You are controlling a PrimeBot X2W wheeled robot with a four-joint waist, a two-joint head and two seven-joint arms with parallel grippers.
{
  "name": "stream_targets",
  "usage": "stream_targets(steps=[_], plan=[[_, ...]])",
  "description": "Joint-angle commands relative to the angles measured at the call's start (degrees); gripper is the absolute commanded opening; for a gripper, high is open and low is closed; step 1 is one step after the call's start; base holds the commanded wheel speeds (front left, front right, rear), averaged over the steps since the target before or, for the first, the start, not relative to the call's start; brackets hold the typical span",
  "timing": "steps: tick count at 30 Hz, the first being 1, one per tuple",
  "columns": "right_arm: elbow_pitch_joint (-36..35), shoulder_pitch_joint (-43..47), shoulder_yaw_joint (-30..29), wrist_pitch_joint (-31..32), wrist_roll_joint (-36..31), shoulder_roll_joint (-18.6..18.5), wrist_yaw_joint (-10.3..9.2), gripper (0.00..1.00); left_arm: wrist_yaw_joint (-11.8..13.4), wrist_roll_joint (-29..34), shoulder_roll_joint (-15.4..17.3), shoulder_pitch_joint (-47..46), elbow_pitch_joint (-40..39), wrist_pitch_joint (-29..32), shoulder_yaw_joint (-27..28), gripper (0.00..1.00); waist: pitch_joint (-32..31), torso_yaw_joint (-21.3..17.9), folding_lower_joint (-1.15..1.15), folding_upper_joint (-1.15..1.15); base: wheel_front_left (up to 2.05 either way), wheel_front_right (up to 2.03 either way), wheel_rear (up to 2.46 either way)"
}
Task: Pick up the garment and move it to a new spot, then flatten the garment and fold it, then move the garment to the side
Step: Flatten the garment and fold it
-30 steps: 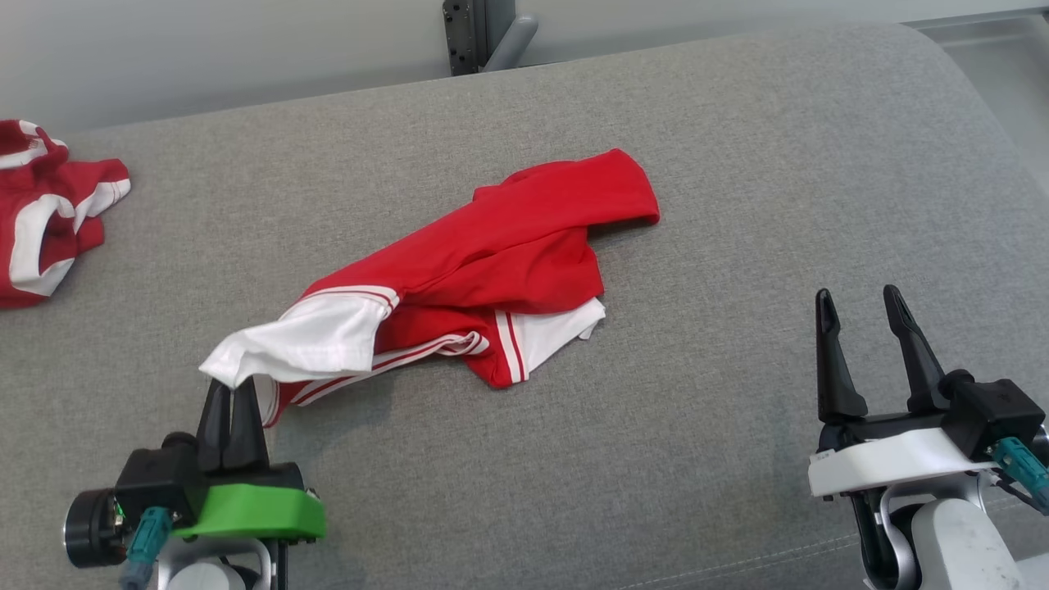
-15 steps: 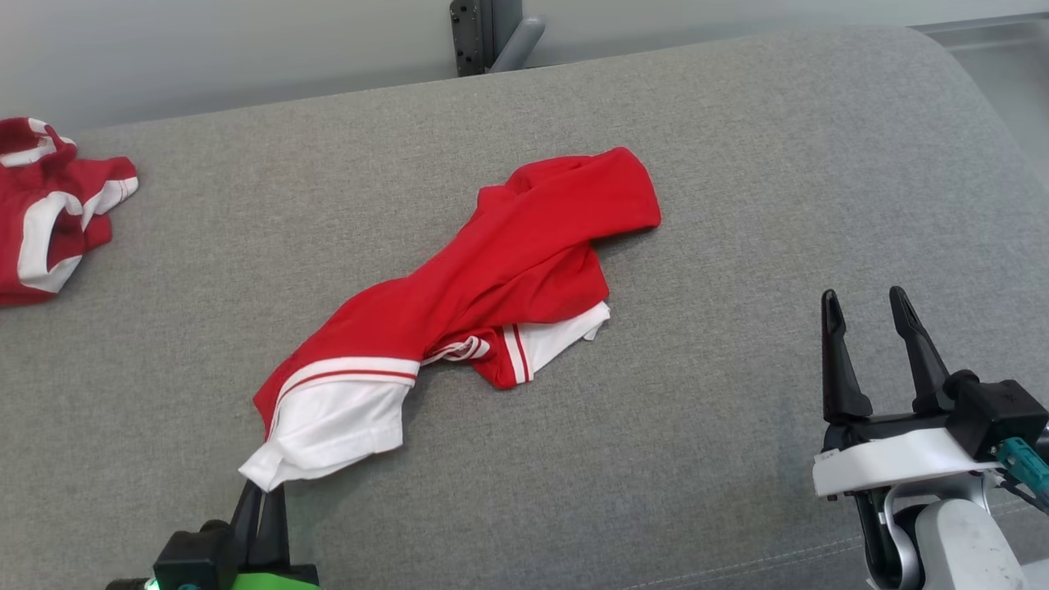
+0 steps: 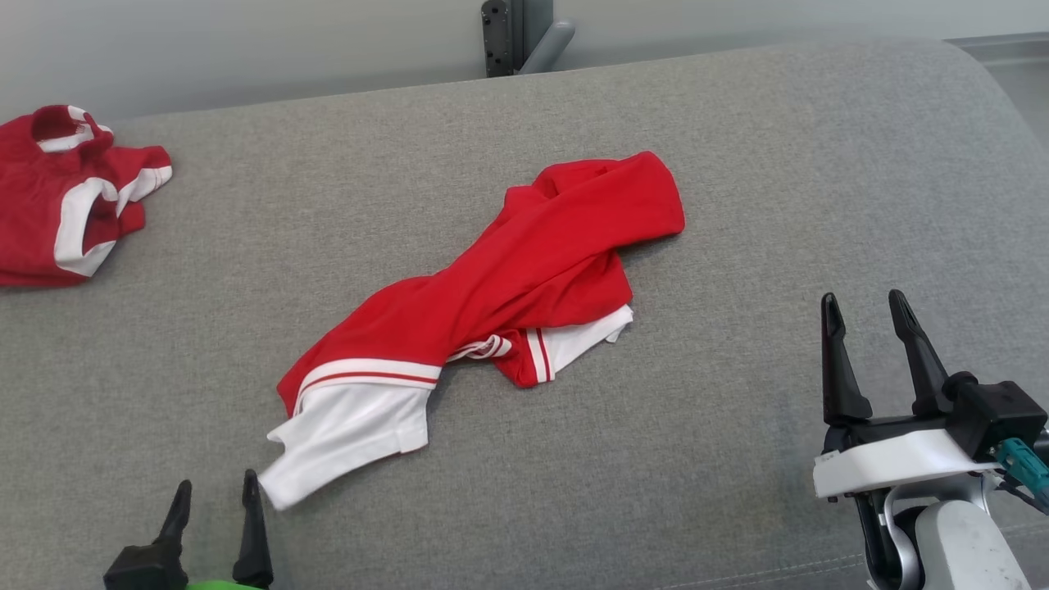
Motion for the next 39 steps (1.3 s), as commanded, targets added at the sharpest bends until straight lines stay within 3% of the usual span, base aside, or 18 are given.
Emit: stream_targets(steps=[1,7,13,25,31,39], plan=[[0.11,0.08,-0.06,-0.22,-0.60,-0.16,0.00,1.00,-0.47,0.59,0.66,-1.05,0.69,0.00,1.18,1.00,-0.21,0.60,0.00,0.33,0.00,0.00,0.00],[1.52,-0.97,0.11,-0.22,-1.57,-0.16,0.00,1.00,-2.13,1.24,0.73,-2.78,0.74,0.00,5.80,1.00,-0.31,2.61,0.00,0.33,0.00,0.00,0.00],[6.07,-3.94,-0.89,-0.22,-4.23,-0.17,0.00,1.00,-3.29,1.48,0.10,-4.65,-0.92,0.01,6.51,1.00,-0.17,4.99,0.00,0.33,0.00,0.00,0.00],[26.68,-17.27,-4.98,-0.23,-19.21,-0.80,-0.01,1.00,-3.65,0.54,-1.06,-8.49,-3.99,0.01,-1.42,1.00,3.02,12.84,0.00,0.33,0.00,0.00,0.00],[34.51,-22.45,-8.14,-0.22,-23.18,-2.61,-0.01,1.00,-3.56,2.11,-1.67,-7.47,-7.93,0.01,-3.42,1.00,5.41,17.06,0.00,0.33,0.00,0.00,0.00],[42.45,-28.10,-10.24,-0.22,-27.01,-5.23,-0.01,1.00,-0.96,1.06,-1.80,-6.54,-12.07,0.01,-7.55,1.00,8.48,20.07,0.00,0.33,0.00,0.00,0.00]])
